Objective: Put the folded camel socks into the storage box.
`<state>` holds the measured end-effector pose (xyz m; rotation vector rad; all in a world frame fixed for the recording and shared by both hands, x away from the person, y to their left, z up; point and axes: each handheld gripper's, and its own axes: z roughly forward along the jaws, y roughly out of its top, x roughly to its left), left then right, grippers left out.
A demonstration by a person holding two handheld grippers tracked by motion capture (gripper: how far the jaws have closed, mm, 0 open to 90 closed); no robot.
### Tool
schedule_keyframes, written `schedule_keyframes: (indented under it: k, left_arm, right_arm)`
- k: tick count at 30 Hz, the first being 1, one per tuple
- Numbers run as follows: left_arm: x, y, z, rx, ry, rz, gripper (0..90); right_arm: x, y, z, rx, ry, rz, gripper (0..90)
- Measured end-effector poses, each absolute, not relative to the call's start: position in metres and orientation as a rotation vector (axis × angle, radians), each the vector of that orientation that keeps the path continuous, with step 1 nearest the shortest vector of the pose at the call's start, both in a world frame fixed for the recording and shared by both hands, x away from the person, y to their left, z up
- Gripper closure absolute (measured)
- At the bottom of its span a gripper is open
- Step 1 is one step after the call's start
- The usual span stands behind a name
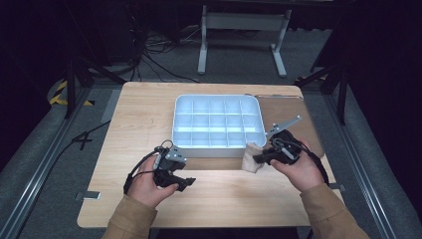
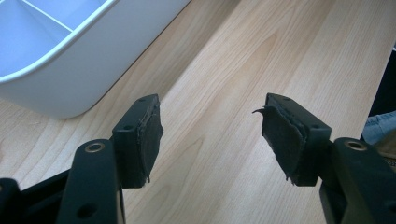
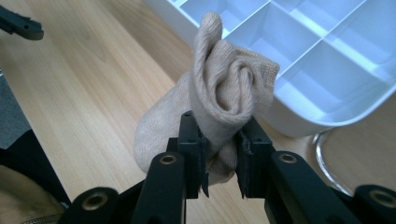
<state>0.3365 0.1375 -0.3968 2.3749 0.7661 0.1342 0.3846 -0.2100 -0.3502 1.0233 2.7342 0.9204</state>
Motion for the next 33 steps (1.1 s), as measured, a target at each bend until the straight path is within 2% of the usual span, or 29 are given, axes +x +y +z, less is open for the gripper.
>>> schedule_keyframes:
  k: [20, 33]
  left_arm:
    - [0.334, 0.144, -0.396, 2.362, 0.785, 0.133, 37.9]
    - [0.321, 0.168, -0.398, 2.340, 0.854, 0.160, 37.8]
  right_arm:
    - [0.421, -0.221, -0.327, 1.041, 2.718, 0.893, 74.5]
    - [0.461, -0.213, -0.331, 1.062, 2.737, 0.758, 74.5]
